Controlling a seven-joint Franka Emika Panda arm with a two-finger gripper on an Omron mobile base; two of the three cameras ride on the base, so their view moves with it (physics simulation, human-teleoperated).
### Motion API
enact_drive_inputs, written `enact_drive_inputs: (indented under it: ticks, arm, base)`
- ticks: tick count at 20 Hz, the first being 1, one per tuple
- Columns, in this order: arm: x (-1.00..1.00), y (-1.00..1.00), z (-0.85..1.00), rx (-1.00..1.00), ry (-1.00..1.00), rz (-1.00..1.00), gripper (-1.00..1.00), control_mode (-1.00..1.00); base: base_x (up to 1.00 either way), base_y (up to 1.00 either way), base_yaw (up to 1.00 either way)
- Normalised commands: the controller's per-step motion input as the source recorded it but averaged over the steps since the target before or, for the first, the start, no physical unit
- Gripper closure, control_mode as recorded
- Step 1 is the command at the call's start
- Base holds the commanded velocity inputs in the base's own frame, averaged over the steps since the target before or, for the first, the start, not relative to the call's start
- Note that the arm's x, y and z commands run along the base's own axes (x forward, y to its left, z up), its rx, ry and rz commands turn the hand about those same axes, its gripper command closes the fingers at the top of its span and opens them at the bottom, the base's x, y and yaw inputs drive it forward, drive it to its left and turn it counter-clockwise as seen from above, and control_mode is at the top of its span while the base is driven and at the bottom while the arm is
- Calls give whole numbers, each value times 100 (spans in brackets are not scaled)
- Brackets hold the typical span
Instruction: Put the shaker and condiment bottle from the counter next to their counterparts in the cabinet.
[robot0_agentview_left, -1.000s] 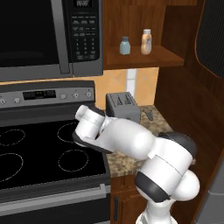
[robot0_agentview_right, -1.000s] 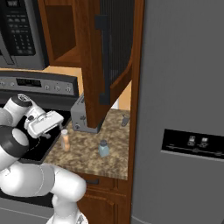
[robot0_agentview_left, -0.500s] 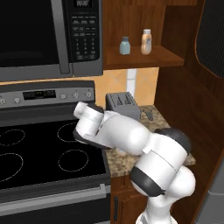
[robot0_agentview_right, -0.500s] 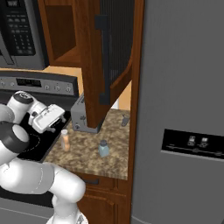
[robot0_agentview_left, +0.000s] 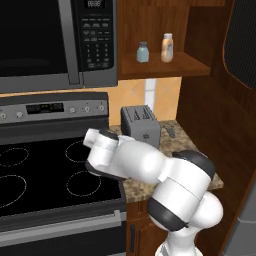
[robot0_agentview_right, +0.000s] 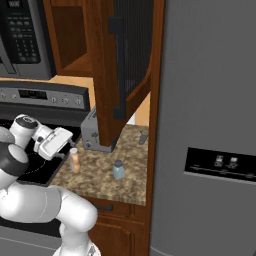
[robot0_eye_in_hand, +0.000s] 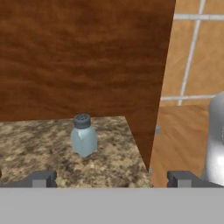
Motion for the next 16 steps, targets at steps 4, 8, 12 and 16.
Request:
enact_drive_inputs:
  ticks: [4,8,12,16]
  arm:
    - [19,0,-11,0,-4,0,-100,-100]
    - [20,0,-17,0,-4,0,-100,-100]
    - [9,16,-15,0,-2,0,-100,-100]
    - [7,19,-13,0,0,0,-100,-100]
  base:
    - [0,0,0]
    - [0,0,0]
    - [0,0,0]
    - [0,0,0]
